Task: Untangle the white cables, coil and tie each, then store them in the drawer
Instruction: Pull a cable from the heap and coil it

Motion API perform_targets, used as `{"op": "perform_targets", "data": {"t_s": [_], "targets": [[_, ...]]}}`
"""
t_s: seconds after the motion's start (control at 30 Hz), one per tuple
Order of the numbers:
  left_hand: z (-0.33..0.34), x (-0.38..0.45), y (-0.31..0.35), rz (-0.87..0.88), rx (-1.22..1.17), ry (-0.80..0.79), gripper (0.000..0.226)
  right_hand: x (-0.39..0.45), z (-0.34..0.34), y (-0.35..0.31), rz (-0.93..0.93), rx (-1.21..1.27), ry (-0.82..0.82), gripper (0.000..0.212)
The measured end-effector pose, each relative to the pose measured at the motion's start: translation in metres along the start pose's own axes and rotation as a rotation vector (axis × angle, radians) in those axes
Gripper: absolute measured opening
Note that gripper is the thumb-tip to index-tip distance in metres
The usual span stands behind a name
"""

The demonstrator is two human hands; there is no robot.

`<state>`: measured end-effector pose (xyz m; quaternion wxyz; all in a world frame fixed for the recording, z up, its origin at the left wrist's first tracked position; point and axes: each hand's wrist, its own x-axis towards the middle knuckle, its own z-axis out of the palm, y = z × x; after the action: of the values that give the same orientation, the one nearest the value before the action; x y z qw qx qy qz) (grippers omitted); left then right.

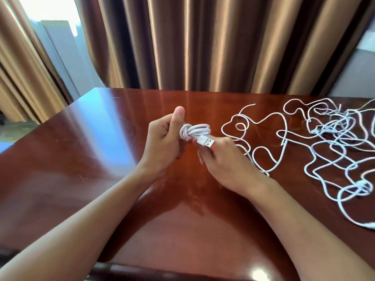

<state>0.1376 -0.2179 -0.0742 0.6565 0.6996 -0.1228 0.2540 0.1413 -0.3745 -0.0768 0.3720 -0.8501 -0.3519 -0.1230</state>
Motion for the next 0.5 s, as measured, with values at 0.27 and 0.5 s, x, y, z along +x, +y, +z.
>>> {"op": "perform_targets", "data": {"t_s": [0.27,0.5], "targets": [[-0.007,0.006,-0.008,0.176,0.42,0.292,0.055,-0.012,0.008,-0.019,-0.158,-0.257,-0.092,0.025],[-0.013,0.008,-0.014,0.234,0.567,0.122,0.055,-0.005,-0.009,-0.017,-0.27,-0.35,0.269,0.032]]}}
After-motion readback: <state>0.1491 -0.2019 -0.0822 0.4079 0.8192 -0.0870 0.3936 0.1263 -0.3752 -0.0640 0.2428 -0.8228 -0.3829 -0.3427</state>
